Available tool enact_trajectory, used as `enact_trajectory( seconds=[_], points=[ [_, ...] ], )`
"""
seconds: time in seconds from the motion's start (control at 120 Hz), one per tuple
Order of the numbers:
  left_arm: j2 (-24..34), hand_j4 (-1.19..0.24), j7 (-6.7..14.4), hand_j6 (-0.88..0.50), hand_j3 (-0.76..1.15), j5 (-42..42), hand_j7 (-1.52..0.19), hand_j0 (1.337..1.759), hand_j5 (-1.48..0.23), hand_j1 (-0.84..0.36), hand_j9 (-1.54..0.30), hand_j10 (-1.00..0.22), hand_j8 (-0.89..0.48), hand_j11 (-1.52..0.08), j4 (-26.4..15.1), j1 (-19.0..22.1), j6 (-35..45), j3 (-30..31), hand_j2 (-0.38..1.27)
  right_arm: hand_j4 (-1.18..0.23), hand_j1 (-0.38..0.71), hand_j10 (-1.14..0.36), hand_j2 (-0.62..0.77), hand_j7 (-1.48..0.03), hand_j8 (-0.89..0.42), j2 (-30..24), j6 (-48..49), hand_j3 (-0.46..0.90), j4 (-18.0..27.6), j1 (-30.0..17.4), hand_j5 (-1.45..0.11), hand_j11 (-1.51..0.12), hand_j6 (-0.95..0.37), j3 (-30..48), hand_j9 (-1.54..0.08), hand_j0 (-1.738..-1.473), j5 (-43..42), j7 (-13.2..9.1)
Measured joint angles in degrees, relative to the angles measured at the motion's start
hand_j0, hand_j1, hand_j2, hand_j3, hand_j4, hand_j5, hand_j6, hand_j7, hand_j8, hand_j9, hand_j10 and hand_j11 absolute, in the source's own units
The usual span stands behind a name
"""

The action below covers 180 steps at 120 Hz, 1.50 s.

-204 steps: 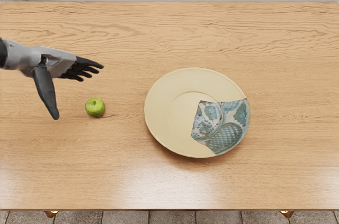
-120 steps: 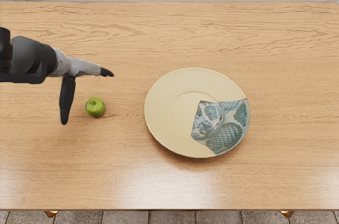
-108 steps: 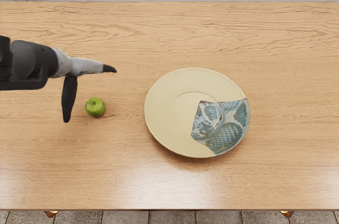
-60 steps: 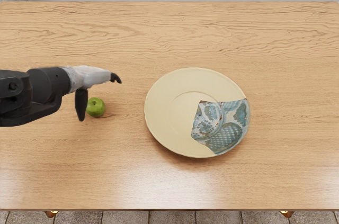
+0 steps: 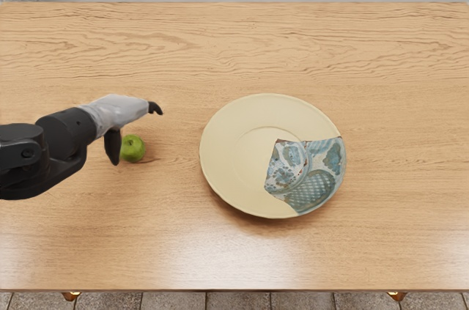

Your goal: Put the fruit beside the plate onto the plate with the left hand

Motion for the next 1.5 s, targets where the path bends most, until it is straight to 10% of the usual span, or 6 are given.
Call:
enact_trajectory(
  seconds=[0.45, 1.5],
  points=[
    [-4.53, -0.22, 0.00, -0.22, 0.00, 0.92, -0.28, 1.658, -0.28, 0.09, -0.28, -0.22, -0.22, -0.28, 6.97, 4.44, 2.10, -0.14, 0.04, -0.01, -0.33, -0.01, -0.01, -0.02, -0.01, 0.00, 0.00, 0.00, 0.00, 0.00, -0.02, -0.02, -0.01, 0.00, -0.02, -1.658, 0.00, 0.00],
    [-4.87, -0.44, 0.00, -0.44, 0.00, 1.00, -0.57, 1.658, -0.57, -0.17, -0.57, -0.44, -0.44, -0.57, 7.76, 6.00, 4.02, -0.01, 0.10, -0.01, -0.33, -0.01, -0.01, -0.02, -0.01, 0.00, 0.00, 0.00, 0.00, 0.00, -0.02, -0.02, -0.01, 0.00, -0.02, -1.658, 0.01, 0.01]
  ],
)
